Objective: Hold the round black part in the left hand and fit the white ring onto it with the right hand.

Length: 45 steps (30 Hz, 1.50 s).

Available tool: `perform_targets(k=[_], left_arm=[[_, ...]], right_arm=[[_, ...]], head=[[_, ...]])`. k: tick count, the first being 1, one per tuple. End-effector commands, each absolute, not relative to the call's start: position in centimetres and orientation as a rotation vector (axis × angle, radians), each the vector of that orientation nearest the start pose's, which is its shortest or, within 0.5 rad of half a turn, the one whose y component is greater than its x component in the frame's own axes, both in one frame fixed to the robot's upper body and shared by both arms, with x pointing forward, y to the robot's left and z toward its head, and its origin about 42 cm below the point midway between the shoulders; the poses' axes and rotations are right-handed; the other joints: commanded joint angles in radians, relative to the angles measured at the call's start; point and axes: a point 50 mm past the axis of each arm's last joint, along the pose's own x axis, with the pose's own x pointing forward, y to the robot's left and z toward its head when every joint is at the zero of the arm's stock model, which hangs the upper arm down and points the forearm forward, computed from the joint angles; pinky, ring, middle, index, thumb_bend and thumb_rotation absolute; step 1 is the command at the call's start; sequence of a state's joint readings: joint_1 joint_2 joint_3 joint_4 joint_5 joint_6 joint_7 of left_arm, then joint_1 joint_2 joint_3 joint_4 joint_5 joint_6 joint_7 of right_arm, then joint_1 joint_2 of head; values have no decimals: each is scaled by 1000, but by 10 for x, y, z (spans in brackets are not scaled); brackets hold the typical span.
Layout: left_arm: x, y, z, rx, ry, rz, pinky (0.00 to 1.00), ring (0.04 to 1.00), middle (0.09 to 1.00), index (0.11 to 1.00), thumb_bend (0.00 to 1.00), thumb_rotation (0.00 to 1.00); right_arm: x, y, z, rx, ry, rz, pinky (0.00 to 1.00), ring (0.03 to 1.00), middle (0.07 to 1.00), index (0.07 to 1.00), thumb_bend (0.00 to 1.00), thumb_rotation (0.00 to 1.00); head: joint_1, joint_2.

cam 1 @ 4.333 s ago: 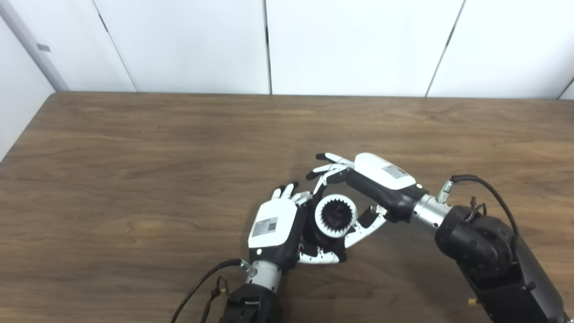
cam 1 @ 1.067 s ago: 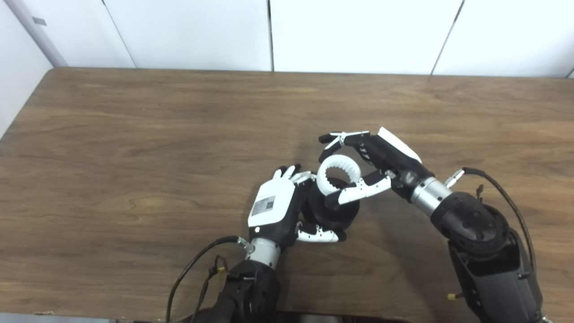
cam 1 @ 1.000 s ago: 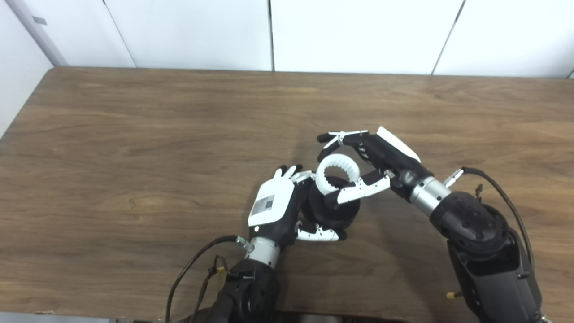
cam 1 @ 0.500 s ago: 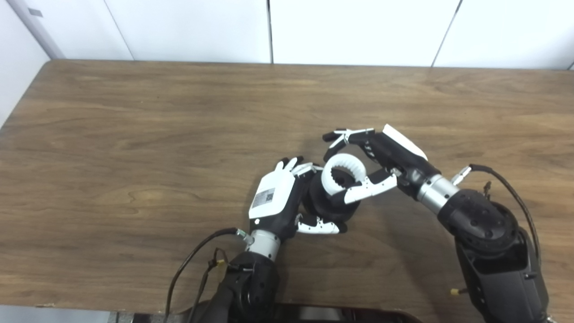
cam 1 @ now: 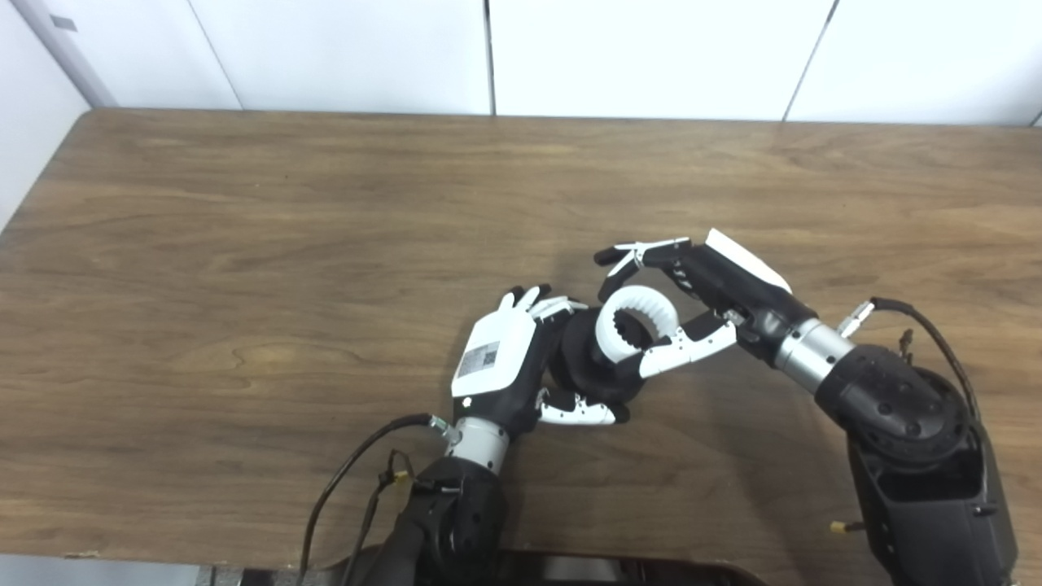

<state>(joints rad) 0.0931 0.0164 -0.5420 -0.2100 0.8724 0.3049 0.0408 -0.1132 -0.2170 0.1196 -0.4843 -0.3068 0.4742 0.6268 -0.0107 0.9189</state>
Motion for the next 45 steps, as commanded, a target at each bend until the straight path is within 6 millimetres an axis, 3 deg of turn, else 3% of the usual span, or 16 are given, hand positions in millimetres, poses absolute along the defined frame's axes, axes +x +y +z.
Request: perform_targets(k=[1,26,45], left_arm=[[205,86,89,871,24,-316,1000,962,848,485,521,53],[201,79,92,878,14,-328,1000,959,845,484,523,55],[199,69,97,886,4,-338,1000,964,845,484,523,56]], right_arm=[[286,-205,221,-519,-27,577,1000,947,836,482,521,149],[298,-193,197,-545,-8,568,980,936,833,482,521,150],[305,-182,204,-612,0,596,953,927,824,483,523,147]], head=[[1,0],[21,-2],[38,17]])
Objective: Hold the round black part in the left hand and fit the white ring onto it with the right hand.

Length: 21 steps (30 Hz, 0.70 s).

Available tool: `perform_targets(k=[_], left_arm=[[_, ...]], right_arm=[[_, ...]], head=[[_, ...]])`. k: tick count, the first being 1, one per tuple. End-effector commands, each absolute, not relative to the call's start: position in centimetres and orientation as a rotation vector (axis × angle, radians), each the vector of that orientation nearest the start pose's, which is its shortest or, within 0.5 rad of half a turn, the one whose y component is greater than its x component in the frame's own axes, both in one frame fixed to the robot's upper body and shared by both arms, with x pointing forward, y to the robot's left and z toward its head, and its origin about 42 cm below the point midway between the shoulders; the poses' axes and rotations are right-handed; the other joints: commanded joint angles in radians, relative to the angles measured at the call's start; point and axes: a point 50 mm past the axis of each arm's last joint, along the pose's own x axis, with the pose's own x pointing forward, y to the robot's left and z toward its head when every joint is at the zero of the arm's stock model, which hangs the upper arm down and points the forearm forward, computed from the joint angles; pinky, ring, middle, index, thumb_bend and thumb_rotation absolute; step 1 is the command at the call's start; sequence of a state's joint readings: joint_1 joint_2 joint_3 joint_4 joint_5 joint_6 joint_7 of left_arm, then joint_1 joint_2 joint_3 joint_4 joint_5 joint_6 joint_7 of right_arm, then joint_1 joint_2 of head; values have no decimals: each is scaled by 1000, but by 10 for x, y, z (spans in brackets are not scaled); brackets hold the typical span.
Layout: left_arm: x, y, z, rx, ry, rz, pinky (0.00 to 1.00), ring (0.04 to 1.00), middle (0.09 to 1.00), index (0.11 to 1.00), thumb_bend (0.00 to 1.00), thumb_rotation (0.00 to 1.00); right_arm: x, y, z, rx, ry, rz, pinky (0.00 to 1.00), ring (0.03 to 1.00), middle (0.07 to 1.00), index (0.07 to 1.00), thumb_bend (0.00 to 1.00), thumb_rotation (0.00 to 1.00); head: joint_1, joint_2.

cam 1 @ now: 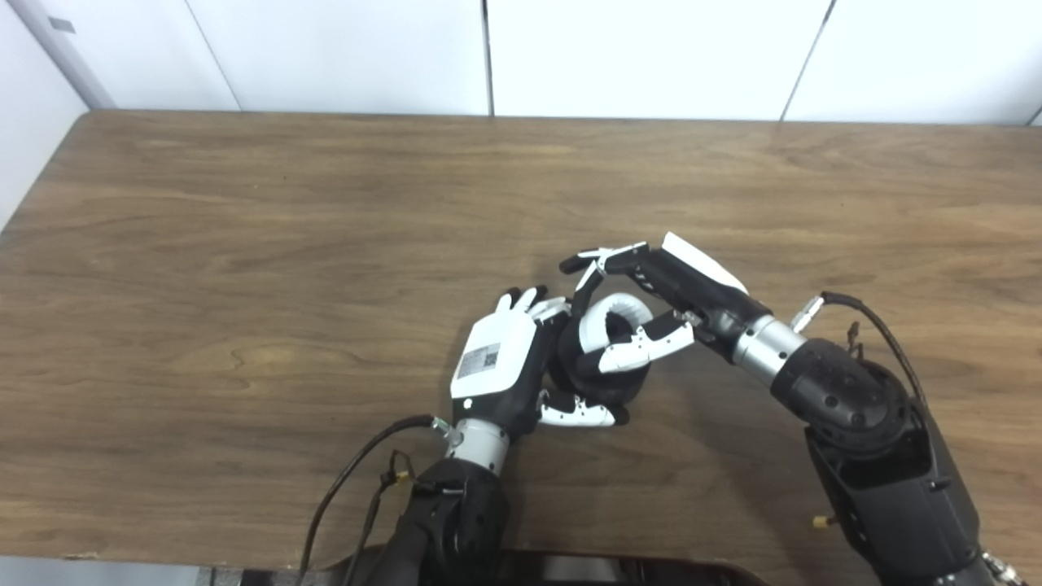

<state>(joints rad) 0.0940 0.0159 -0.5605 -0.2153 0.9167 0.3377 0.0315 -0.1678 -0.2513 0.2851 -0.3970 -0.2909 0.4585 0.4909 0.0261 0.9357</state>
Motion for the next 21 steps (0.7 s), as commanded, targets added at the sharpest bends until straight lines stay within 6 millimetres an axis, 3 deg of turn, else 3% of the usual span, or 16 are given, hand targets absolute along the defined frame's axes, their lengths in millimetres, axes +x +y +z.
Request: perform_targets(k=[1,21], left_arm=[[199,68,97,888,5,-340,1000,966,845,484,523,56],[197,62,100,871,-5,-337,1000,972,839,482,523,55]], right_arm=[[306,-183,202,-616,7,597,954,927,825,483,522,146],[330,-212,157,-625,152,550,987,924,818,485,520,144]], head=[[2,0],[19,-9]])
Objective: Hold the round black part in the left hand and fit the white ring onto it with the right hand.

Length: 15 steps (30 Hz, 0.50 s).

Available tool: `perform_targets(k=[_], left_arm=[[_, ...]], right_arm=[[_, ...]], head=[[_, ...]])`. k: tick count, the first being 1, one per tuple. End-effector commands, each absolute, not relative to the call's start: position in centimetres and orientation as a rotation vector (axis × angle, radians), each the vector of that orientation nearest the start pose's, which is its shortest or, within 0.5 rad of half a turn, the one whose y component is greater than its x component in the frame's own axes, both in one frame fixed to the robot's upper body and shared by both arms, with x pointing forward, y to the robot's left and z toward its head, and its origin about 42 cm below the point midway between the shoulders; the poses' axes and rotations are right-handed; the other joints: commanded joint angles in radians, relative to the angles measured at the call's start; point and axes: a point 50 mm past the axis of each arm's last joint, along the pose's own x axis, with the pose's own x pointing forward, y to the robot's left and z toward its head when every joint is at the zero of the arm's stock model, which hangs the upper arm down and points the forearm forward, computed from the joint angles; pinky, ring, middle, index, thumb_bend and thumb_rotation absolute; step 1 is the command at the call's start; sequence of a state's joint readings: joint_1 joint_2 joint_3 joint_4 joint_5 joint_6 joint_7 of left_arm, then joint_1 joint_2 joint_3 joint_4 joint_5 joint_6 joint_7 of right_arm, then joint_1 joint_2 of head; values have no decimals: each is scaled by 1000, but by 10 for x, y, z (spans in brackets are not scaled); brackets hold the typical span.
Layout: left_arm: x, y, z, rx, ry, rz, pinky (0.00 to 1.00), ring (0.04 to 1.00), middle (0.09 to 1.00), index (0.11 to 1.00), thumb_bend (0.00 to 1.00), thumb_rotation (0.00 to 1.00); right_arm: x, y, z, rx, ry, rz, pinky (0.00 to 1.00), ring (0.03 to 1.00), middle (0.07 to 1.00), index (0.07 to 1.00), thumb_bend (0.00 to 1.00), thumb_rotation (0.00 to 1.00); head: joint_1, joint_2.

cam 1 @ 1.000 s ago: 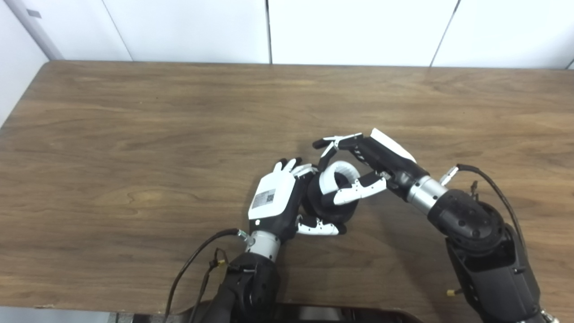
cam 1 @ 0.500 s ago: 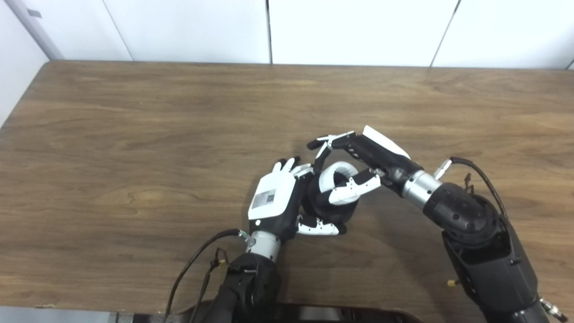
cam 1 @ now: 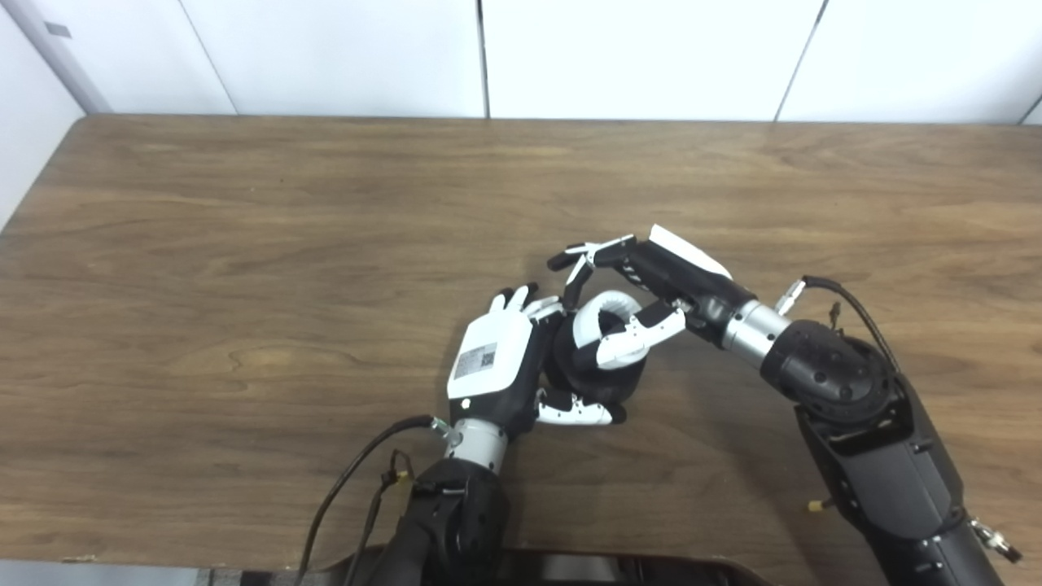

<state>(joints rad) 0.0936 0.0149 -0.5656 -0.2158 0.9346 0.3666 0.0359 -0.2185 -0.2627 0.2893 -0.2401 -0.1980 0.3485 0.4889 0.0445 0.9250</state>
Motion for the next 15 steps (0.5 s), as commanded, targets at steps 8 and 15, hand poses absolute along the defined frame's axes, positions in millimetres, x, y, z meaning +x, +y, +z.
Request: perform_targets(k=[8,15], left_arm=[[195,58,100,874,5,-352,1000,971,842,483,522,56],[194,56,98,884,8,-359,1000,966,839,483,522,56]], right_arm=[[330,-207,148,-621,201,595,902,874,815,646,679,326],[329,-204,147,-628,227,631,894,897,866,810,764,575]], head=[[7,-8],[14,-11]])
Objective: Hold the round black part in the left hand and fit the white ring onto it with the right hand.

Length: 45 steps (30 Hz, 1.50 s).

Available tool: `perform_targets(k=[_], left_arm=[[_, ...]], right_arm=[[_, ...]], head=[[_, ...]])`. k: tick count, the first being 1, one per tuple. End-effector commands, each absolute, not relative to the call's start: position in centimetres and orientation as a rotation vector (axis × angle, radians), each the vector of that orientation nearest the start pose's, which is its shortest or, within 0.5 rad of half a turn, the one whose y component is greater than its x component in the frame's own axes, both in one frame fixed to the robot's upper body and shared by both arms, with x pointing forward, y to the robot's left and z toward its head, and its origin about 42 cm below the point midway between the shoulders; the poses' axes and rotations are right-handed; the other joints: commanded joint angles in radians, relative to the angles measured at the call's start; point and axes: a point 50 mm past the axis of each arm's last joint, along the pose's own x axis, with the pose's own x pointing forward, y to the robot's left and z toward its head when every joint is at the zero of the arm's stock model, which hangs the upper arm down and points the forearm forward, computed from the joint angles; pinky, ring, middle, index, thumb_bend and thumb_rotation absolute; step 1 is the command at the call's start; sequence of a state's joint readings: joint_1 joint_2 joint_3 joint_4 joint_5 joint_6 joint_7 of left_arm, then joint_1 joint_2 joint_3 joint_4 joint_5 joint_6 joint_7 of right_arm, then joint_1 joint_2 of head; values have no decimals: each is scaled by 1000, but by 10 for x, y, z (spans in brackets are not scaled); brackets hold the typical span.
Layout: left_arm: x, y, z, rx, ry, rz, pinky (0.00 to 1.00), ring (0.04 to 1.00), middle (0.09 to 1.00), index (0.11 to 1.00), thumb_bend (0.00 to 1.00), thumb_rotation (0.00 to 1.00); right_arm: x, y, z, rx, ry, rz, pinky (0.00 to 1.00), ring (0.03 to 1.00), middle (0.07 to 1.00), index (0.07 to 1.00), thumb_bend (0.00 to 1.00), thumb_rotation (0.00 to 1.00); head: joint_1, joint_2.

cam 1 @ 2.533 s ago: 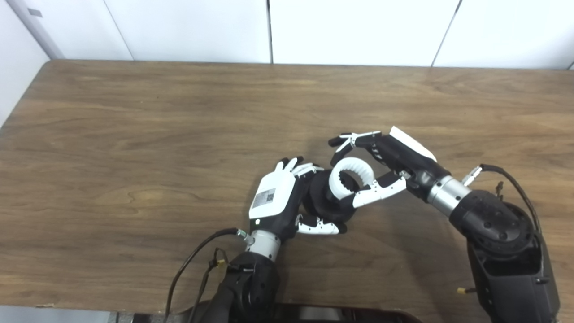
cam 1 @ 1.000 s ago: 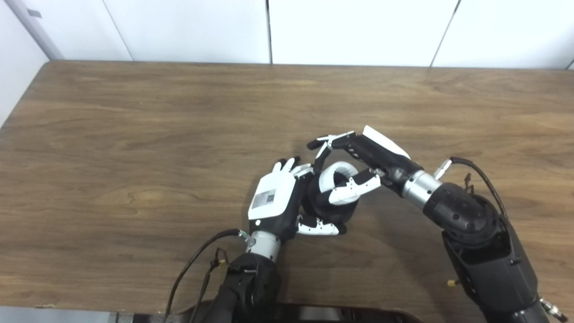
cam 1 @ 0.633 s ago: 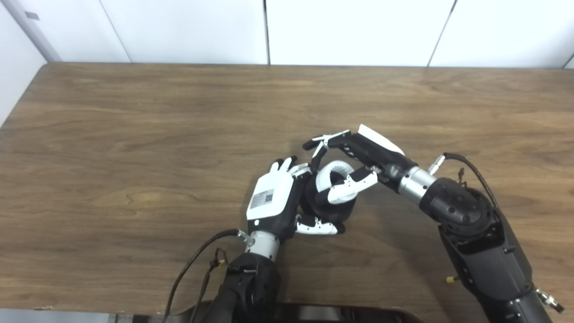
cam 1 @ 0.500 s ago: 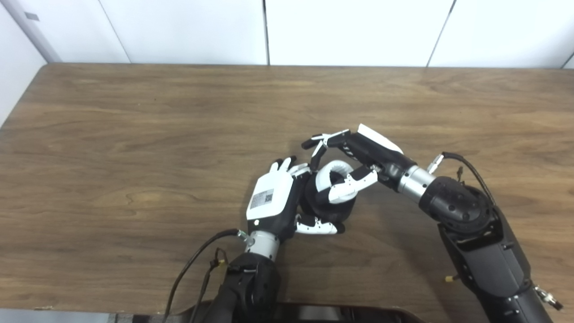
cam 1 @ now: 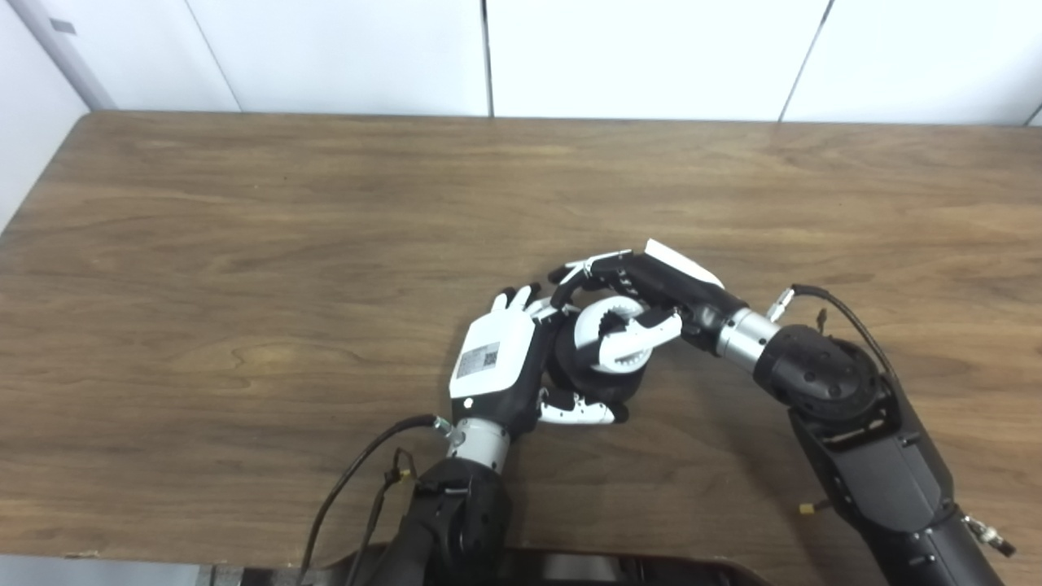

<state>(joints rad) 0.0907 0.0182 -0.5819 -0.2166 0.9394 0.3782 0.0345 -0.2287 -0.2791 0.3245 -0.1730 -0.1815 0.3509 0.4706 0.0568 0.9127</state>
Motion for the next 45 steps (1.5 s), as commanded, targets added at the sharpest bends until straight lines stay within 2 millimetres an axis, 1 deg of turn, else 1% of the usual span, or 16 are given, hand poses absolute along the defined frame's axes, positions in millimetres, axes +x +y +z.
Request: perform_targets(k=[1,4,9,15,18,20,22,26,29,31,39,43,45], left_arm=[[194,56,97,885,7,-361,1000,967,839,482,522,56],[194,55,97,890,10,-367,1000,968,839,482,522,56],[192,52,98,905,13,-384,1000,968,841,483,521,57],[190,50,98,906,-1,-392,1000,962,831,482,522,56],[189,50,98,910,-4,-398,1000,960,828,482,522,55],[189,49,99,907,-1,-402,1000,964,830,483,522,54],[188,49,99,904,0,-404,1000,966,830,483,522,54],[188,48,99,905,-1,-406,1000,964,829,482,522,54],[188,47,98,906,-5,-410,1000,967,830,482,522,54],[188,47,98,913,-12,-417,1000,969,833,483,521,54],[185,44,97,924,-37,-425,1000,961,826,482,521,53],[185,44,96,928,-36,-429,1000,962,822,483,521,54],[185,44,96,931,-37,-429,1000,961,823,483,521,54]], right_arm=[[328,-204,147,-633,227,634,889,900,876,827,786,611],[329,-203,148,-626,235,635,893,912,894,855,829,648],[329,-201,149,-639,236,636,893,925,908,875,847,701],[330,-202,148,-626,245,635,881,918,909,869,821,713],[331,-203,147,-620,250,634,846,892,898,862,804,716],[330,-204,146,-618,253,632,835,883,893,859,797,711],[330,-204,145,-620,256,627,858,893,895,854,792,711],[329,-205,143,-613,260,613,855,890,892,848,782,702],[329,-205,144,-626,253,601,847,883,886,846,761,690],[330,-203,146,-639,245,596,822,869,876,841,747,682],[333,-193,147,-754,168,553,883,909,867,838,712,674],[331,-190,146,-803,116,534,843,929,876,847,687,621],[329,-189,147,-819,102,526,855,943,885,851,688,613]], head=[[3,2],[5,3],[6,5],[6,5],[3,7],[3,7],[3,7],[0,6],[-2,4],[-2,4],[-2,3],[-2,3],[-2,3]])
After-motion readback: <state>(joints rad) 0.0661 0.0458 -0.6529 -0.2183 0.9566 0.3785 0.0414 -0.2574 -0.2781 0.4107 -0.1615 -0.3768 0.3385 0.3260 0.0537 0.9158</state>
